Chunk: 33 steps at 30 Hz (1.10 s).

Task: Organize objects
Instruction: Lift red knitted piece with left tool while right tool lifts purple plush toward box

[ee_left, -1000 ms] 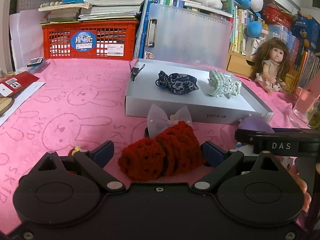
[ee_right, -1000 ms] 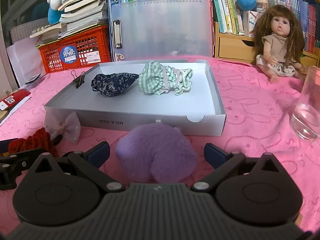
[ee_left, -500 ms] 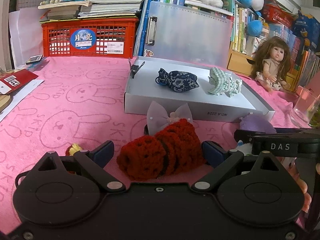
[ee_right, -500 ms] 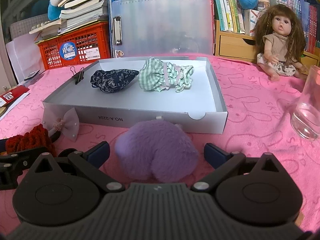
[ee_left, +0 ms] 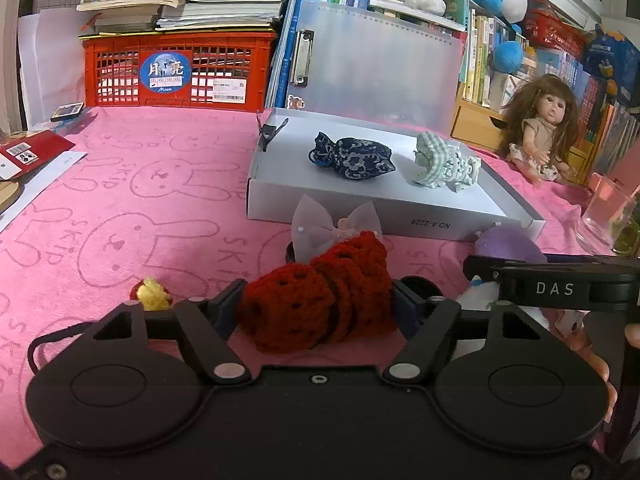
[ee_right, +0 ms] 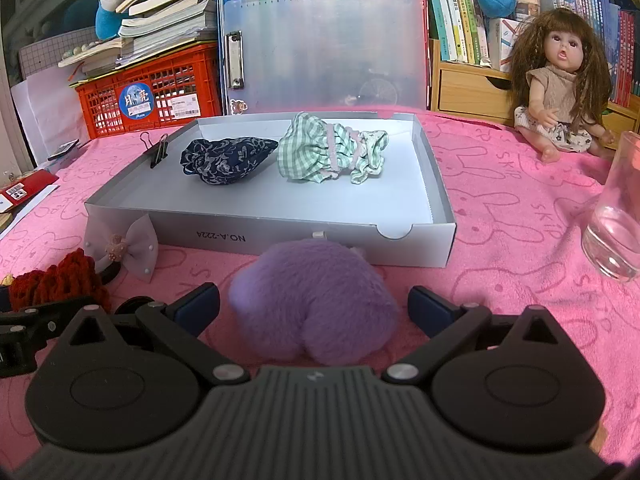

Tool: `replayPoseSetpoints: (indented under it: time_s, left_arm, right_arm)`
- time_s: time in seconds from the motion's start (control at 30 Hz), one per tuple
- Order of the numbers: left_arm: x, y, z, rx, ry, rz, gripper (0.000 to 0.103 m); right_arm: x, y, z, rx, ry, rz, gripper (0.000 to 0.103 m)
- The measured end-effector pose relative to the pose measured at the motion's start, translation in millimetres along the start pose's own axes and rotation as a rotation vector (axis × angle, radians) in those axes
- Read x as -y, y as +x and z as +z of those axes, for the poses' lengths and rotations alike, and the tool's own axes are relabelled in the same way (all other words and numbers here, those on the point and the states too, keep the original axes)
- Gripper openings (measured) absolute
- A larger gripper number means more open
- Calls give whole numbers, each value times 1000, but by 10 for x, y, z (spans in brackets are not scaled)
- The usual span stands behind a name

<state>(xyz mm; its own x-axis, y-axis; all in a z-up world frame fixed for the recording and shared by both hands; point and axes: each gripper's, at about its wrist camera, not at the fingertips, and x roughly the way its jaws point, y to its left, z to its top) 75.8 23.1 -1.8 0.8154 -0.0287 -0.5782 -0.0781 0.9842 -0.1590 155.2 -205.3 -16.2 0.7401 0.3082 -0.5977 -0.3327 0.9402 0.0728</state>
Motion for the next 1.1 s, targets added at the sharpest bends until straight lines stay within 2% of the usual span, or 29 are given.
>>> replayPoseSetpoints:
  time_s: [0.13, 0.37, 0.73, 1.1]
  left_arm:
    - [19, -56, 1, 6, 10, -7, 61]
    - [100, -196, 33, 44, 45, -31, 59]
    - [139, -288, 152, 66, 60, -44, 59]
    - [127, -214, 466, 68, 59, -86, 59]
  right_arm:
    - [-1, -3, -5, -3, 1, 6, 102]
    - [-56, -71, -33, 16, -17, 38, 78]
    - [-38, -188, -14, 40, 10, 51, 76]
    - [10, -294, 185, 61, 40, 55, 76]
